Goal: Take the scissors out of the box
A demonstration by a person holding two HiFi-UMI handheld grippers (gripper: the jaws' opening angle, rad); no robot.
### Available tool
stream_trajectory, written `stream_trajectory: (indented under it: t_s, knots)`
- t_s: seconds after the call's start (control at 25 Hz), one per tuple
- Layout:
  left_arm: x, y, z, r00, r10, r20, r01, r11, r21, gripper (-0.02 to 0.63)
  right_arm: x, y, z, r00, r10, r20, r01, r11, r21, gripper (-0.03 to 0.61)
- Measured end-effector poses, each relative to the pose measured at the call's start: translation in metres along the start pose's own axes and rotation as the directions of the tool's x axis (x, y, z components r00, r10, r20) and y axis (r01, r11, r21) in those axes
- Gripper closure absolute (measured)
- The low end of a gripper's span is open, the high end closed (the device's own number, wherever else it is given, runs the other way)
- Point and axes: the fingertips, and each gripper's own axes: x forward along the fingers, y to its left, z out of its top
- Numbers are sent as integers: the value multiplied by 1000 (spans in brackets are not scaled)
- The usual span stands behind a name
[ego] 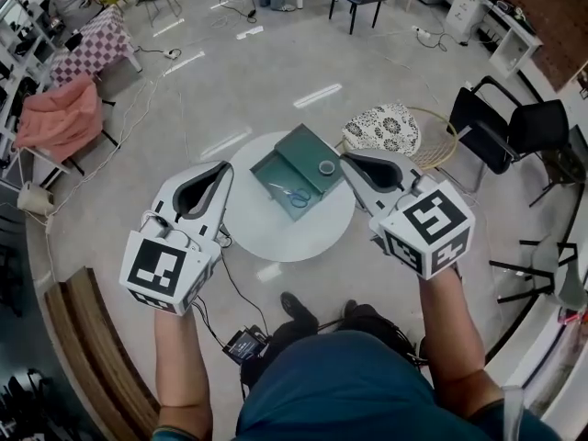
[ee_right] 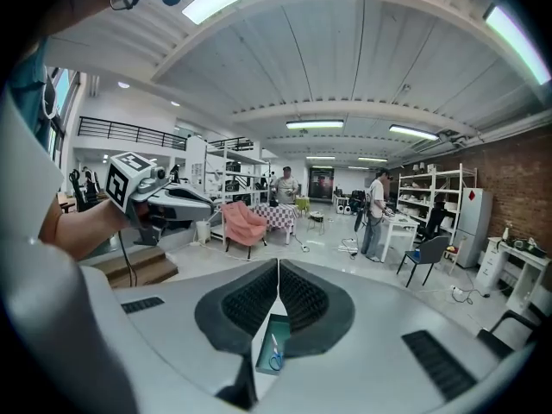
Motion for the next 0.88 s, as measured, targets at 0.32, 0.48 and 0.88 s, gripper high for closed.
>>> stream_trajectory:
  t_s: [0.32,0.48,0.88]
  knots:
    - [9,57,-25,1000,-13,12,13,999,-29,594,65,1,12,999,-3,-40,2,1000,-28,541]
    - [14,74,-36,1000,14,-18,-15,999,-43,594,91,-4,12,998,39,-51,-41,998,-44,541]
    - [40,114,-48,991,109,-76,-115,990,-79,594,160,-27,9,979,187,-78,-192,979,-64,540]
